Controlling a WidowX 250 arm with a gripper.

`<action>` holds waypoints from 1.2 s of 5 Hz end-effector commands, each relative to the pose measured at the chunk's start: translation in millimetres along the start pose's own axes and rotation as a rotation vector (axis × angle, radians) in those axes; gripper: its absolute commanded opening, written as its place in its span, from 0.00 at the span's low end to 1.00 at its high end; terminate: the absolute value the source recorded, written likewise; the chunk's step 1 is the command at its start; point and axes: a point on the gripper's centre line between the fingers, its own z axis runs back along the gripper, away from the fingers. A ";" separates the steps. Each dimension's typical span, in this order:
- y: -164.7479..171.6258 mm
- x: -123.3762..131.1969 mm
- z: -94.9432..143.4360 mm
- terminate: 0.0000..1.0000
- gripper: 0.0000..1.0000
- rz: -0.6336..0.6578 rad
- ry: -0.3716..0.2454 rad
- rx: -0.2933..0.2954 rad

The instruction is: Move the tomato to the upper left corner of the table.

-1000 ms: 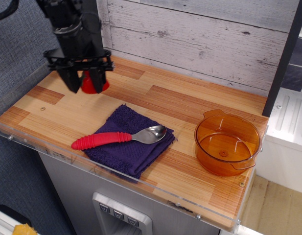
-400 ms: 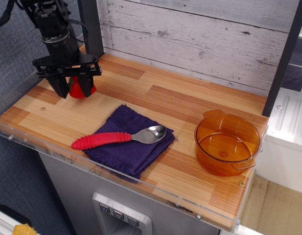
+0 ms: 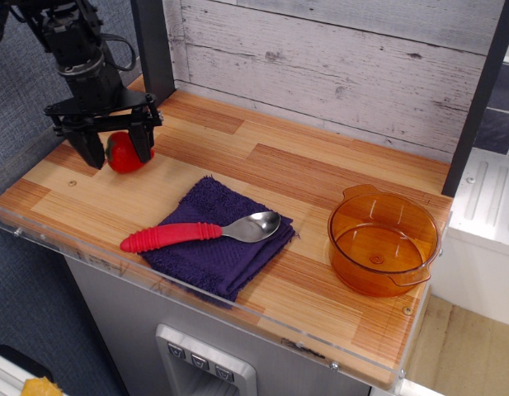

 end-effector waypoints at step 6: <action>-35.0 -17.9 68.4 0.00 1.00 -0.253 -0.002 0.107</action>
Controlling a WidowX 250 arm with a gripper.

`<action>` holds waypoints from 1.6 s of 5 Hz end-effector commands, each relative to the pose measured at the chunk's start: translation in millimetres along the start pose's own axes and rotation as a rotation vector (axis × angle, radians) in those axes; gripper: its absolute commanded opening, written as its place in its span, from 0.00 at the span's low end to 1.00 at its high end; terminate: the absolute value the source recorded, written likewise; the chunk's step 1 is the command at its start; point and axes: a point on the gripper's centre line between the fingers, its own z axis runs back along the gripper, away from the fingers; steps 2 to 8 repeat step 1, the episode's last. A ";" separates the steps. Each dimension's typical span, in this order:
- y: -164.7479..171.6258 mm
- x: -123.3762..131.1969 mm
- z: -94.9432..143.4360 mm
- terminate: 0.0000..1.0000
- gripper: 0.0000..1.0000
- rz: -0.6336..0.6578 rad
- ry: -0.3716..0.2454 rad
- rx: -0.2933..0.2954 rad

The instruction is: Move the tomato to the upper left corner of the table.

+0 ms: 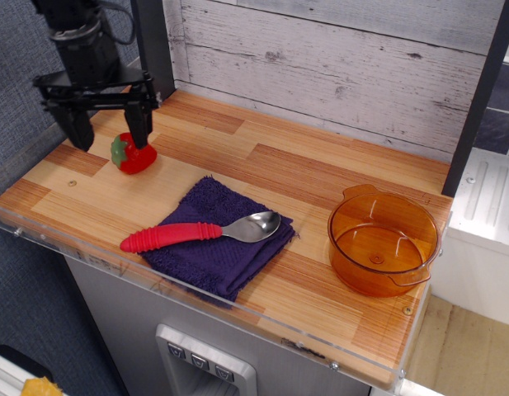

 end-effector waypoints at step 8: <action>-53.1 -6.3 41.0 1.00 1.00 -0.262 -0.059 0.076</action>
